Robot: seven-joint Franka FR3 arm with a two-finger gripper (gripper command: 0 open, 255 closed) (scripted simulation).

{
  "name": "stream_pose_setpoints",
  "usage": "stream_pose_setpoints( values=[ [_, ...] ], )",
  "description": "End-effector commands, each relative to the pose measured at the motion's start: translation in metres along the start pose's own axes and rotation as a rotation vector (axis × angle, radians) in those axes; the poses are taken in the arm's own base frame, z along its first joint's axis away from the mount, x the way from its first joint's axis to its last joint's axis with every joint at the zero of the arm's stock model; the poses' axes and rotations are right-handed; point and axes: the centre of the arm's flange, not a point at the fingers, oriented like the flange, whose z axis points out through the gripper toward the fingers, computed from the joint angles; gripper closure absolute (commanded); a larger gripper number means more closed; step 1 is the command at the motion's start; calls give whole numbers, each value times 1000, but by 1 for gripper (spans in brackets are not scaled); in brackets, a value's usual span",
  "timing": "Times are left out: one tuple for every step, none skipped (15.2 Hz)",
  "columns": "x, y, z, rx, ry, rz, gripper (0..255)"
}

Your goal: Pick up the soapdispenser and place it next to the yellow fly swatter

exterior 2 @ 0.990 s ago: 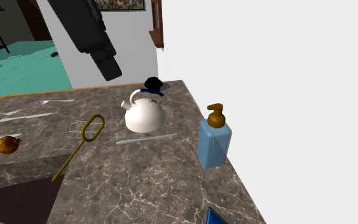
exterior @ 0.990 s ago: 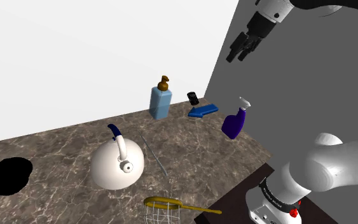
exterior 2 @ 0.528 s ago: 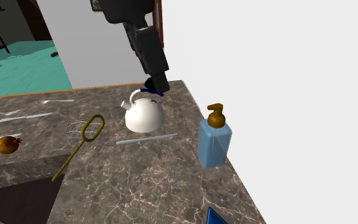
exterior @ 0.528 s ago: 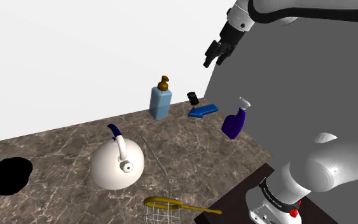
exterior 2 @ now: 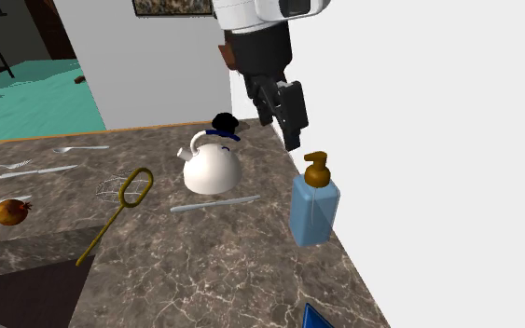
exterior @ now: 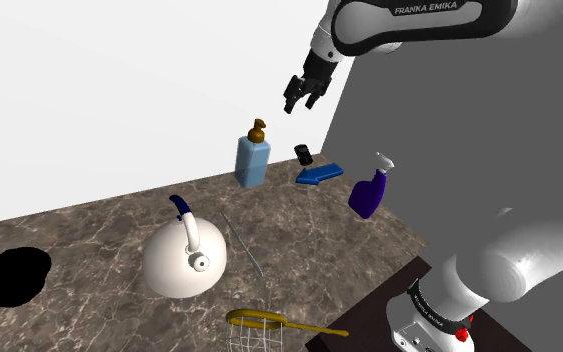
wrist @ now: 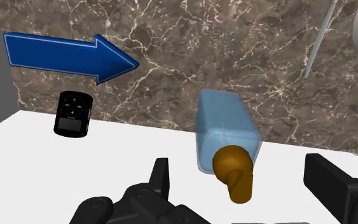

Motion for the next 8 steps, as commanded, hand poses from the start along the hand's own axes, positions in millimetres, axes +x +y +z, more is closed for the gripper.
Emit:
stream_pose_setpoints(
  values=[
    [18, -7, 19, -2, -5, -6, 0],
    [27, -11, 28, -3, -7, -8, 0],
    [36, -15, 38, -4, -10, -11, 0],
    [45, -18, 47, -5, -12, -14, 0],
    [54, -22, 56, -6, -15, -17, 0],
    [63, -26, 66, -7, -17, -20, 0],
    [72, -29, 75, -9, -20, -23, 0],
    [79, -32, 82, -9, -21, -25, 0]
  ],
)
